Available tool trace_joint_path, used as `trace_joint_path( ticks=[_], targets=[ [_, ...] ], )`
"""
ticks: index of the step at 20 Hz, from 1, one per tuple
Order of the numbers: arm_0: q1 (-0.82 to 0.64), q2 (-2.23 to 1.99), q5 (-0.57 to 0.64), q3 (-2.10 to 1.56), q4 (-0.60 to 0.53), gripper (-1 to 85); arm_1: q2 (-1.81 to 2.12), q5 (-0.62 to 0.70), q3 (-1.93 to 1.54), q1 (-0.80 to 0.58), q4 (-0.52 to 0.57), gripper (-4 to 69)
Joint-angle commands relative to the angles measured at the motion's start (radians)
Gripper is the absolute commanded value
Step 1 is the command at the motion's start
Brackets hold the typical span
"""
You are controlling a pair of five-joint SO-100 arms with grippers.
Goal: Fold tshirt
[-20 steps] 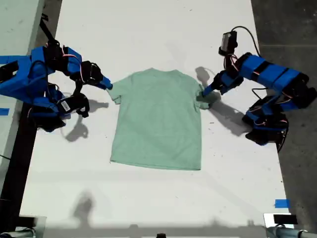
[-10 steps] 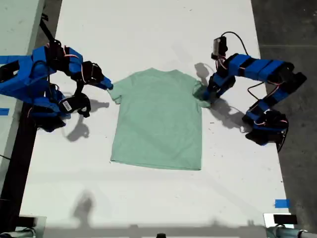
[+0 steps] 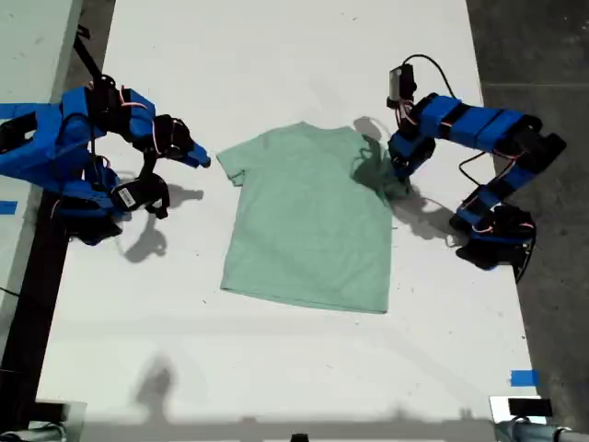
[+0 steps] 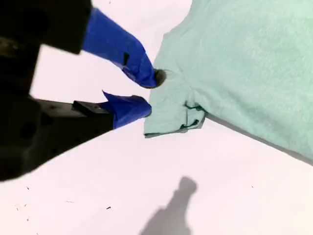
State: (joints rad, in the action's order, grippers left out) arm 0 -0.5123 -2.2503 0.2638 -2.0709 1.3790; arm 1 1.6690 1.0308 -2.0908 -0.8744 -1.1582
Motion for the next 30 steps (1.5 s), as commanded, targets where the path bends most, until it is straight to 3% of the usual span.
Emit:
trace_joint_path(
  ticks=[1, 4, 8, 15, 17, 18, 19, 20, 21, 26, 30],
  targets=[
    [-0.002, -0.032, 0.005, 0.0, -0.028, 6.7, 0.121, -0.061, 0.161, 0.077, -0.147, -0.3],
    [0.002, -0.04, 0.005, -0.011, -0.032, 6.7, 0.092, -0.141, 0.373, 0.193, -0.241, -0.3],
    [0.012, -0.057, 0.002, -0.021, -0.043, 6.7, -0.106, -0.206, 0.67, 0.325, -0.261, -0.3],
    [0.017, -0.106, -0.003, -0.057, -0.052, 6.5, -0.603, -0.279, 1.014, 0.448, -0.087, 0.0],
    [0.018, -0.114, -0.005, -0.064, -0.058, 6.5, -0.699, -0.275, 1.085, 0.465, -0.051, 6.9],
    [0.018, -0.114, -0.006, -0.066, -0.064, 6.5, -0.735, -0.272, 1.126, 0.474, -0.049, 13.8],
    [0.018, -0.114, -0.006, -0.069, -0.069, 6.5, -0.756, -0.273, 1.17, 0.48, -0.069, 24.2],
    [0.018, -0.114, -0.006, -0.069, -0.071, 6.5, -0.758, -0.285, 1.204, 0.483, -0.115, 29.6],
    [0.018, -0.114, -0.006, -0.071, -0.072, 7.3, -0.733, -0.261, 1.213, 0.485, -0.144, 42.3],
    [0.009, -0.081, -0.006, -0.063, -0.072, 18.4, -0.446, -0.229, 1.192, 0.48, -0.397, 33.7],
    [-0.02, -0.054, 0.003, -0.04, -0.067, 23.8, -0.235, -0.23, 1.088, 0.486, -0.474, 31.0]
  ],
)
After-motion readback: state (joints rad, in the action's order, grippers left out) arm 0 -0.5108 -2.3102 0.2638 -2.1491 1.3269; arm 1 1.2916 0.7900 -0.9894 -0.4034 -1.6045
